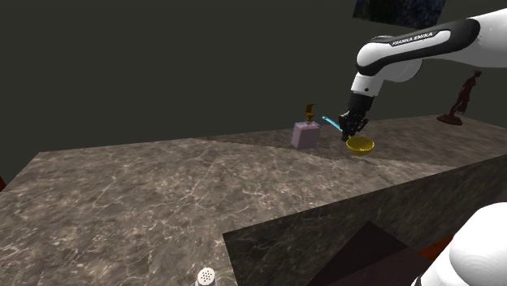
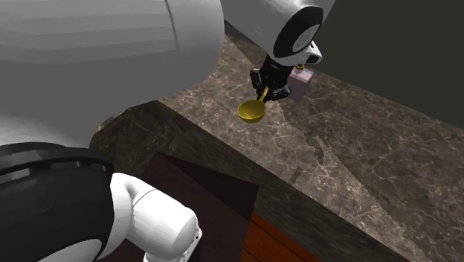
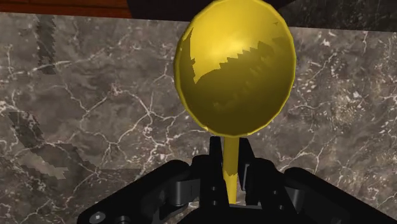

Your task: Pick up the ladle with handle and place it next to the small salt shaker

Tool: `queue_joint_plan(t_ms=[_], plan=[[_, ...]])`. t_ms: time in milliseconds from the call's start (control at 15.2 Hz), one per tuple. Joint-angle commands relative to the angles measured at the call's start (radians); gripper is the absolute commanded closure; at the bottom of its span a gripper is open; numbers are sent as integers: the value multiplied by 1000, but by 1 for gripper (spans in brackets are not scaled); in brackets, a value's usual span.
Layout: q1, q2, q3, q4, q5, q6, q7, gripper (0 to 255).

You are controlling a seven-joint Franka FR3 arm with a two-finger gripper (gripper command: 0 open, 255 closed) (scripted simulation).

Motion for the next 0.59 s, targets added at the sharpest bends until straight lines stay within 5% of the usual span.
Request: queue_joint_plan(t_ms=[0,528], plan=[[20,-34,37,-34,6,7,56,255],[97,-107,176,-117,57,42,250,255]])
